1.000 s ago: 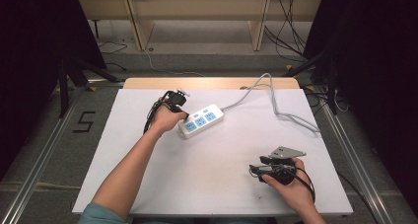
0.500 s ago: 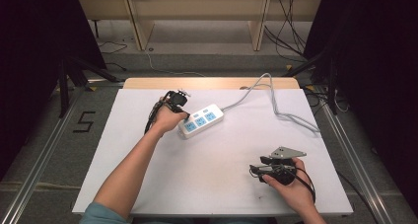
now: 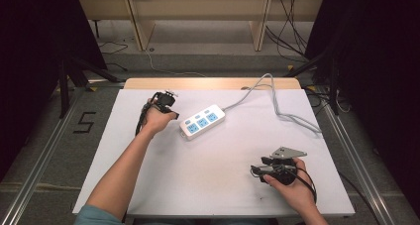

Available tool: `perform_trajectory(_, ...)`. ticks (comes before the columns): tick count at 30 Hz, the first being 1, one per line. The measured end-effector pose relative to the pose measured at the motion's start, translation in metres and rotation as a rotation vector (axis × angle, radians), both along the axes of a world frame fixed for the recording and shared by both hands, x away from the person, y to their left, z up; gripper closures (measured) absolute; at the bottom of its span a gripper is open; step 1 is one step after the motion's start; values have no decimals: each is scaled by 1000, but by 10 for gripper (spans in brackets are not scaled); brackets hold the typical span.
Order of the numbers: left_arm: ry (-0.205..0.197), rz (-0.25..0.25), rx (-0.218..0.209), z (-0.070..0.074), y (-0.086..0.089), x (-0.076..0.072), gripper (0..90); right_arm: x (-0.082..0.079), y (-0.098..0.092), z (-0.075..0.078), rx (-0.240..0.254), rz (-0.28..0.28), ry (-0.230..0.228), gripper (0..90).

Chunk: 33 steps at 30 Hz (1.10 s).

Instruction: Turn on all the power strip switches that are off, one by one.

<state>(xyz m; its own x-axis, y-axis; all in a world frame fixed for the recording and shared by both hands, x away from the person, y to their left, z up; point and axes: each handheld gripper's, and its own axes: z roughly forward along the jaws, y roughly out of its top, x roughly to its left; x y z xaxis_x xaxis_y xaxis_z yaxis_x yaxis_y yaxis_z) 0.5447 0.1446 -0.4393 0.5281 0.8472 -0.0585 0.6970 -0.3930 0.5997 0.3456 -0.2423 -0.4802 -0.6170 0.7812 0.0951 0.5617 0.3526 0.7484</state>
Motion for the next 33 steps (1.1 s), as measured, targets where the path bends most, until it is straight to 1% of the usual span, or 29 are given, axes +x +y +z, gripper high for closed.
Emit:
perform_trajectory(2, -2, -32, -21, 5, -7, -4, 899, 0, 2, 0, 1, 5, -6, 455)
perform_trajectory(4, 6, -63, -5, 4, -15, -8, 899, -1, 3, 1, -3, 7, -4, 455)
perform_trajectory(9, 33, -80, -8, -3, -23, -7, 899, -2, 2, 1, 0, 5, -5, 455)
perform_trajectory(10, 34, -85, 1, -3, -25, -6, 899, -2, 1, 1, 2, 4, -7, 455)
perform_trajectory(13, 42, -101, 6, -4, -28, -7, 899, -1, -1, 0, 1, 0, -4, 455)
perform_trajectory(15, 35, -104, 11, -4, -30, -7, 899, -1, -1, 0, 1, 2, -6, 455)
perform_trajectory(16, 40, -109, 4, -4, -30, -7, 899, -1, 0, 0, 0, 3, -5, 455)
perform_trajectory(17, 43, -113, 8, -4, -31, -7, 899, -1, 0, 0, -1, 4, -2, 455)
perform_trajectory(19, 38, -118, 12, -4, -33, -8, 899, -1, 1, 0, -2, 7, -1, 455)
perform_trajectory(21, 40, -116, 6, -4, -34, -8, 899, -1, 1, 0, -2, 9, -2, 455)
perform_trajectory(23, 41, -125, 24, -4, -35, -8, 899, -1, 1, 0, -2, 9, -2, 455)
perform_trajectory(25, 41, -121, 33, -4, -35, -8, 899, -1, 1, 0, -2, 7, -1, 455)
perform_trajectory(27, 43, -108, 25, -5, -36, -8, 900, -1, 2, 0, -2, 9, 0, 455)
perform_trajectory(29, 48, -99, 27, -5, -36, -8, 899, -1, 2, -1, -3, 8, 4, 455)
perform_trajectory(33, 51, -105, 48, -5, -38, -8, 900, -1, 2, -1, -2, 7, 5, 455)
